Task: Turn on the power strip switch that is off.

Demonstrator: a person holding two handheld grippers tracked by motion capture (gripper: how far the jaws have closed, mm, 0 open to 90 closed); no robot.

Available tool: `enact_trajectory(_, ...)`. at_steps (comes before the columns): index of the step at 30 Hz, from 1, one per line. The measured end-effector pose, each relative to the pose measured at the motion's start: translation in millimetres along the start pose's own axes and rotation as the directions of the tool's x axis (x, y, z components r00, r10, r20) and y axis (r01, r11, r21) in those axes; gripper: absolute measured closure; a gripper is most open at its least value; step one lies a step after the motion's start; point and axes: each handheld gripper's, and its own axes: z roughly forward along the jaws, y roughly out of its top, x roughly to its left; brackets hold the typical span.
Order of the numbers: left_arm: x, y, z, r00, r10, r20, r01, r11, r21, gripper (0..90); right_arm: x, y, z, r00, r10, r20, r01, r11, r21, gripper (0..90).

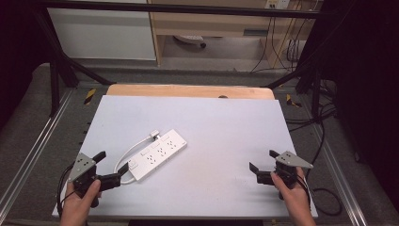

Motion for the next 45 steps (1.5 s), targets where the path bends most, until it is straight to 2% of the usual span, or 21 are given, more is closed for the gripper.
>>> enact_trajectory(4, 0.4, 1.8, -3.2, 0.9999, -0.007, -0.016, 0.007, 0.9999, -0.013, 4.3, 1.1, 1.1, -1.0, 1.0000, -0.002, 0.009, 0.002, 1.000, -0.006, 4.0)
enact_trajectory(8, -2.5, 3.2, -2.1, 0.9998, -0.017, 0.006, 0.017, 0.9998, -0.006, 4.2, 1.8, 1.0, 0.1, 1.0000, -0.003, 0.008, 0.003, 1.000, -0.001, 4.0)
enact_trajectory(15, -9.0, 8.3, -5.7, 1.0000, 0.002, 0.009, -0.001, 0.9996, -0.029, 5.4, 3.4, -1.5, 3.5, 1.0000, 0.001, -0.002, -0.001, 1.000, 0.024, 3.3)
enact_trajectory(17, -9.7, 9.4, -5.1, 0.9998, 0.019, 0.002, -0.019, 0.9992, -0.035, 6.4, 3.9, -1.5, 4.6, 1.0000, -0.007, -0.001, 0.008, 1.000, 0.027, 3.1)
enact_trajectory(19, -10.3, 11.7, -3.0, 0.9995, 0.030, 0.013, -0.030, 0.9989, -0.036, 6.0, 4.5, -1.4, 5.4, 1.0000, -0.001, -0.006, 0.001, 0.999, 0.033, 3.2)
enact_trajectory(22, -12.3, 16.4, 0.7, 0.9996, 0.017, 0.021, -0.016, 0.9993, -0.034, 6.2, 6.0, -1.7, 6.3, 0.9999, -0.003, -0.010, 0.004, 0.999, 0.039, 3.2)
enact_trajectory(25, -16.7, 21.1, 1.1, 0.9992, 0.025, 0.031, -0.024, 0.9992, -0.034, 6.1, 7.8, -0.7, 5.9, 0.9999, -0.005, -0.010, 0.005, 0.999, 0.034, 3.3)
enact_trajectory(28, -19.9, 26.3, 0.8, 0.9983, 0.008, 0.058, -0.006, 0.9995, -0.032, 6.2, 10.1, -0.3, 4.8, 0.9999, -0.006, -0.010, 0.006, 0.999, 0.032, 3.2)
enact_trajectory(32, -21.9, 33.8, -0.5, 0.9979, -0.002, 0.064, 0.005, 0.9988, -0.050, 6.0, 9.4, 0.6, 4.2, 1.0000, -0.005, -0.001, 0.005, 1.000, 0.022, 3.2)
enact_trajectory(39, -20.6, 47.1, 3.3, 0.9993, 0.004, 0.037, -0.002, 0.9984, -0.056, 6.8, 11.0, 2.2, 2.6, 1.0000, 0.009, 0.002, -0.009, 1.000, 0.013, 3.5)
enact_trajectory(45, -18.0, 55.8, 10.3, 0.9989, -0.005, 0.046, 0.008, 0.9986, -0.053, 6.6, 13.7, 3.2, 2.5, 0.9999, 0.005, -0.011, -0.005, 1.000, 0.004, 3.3)
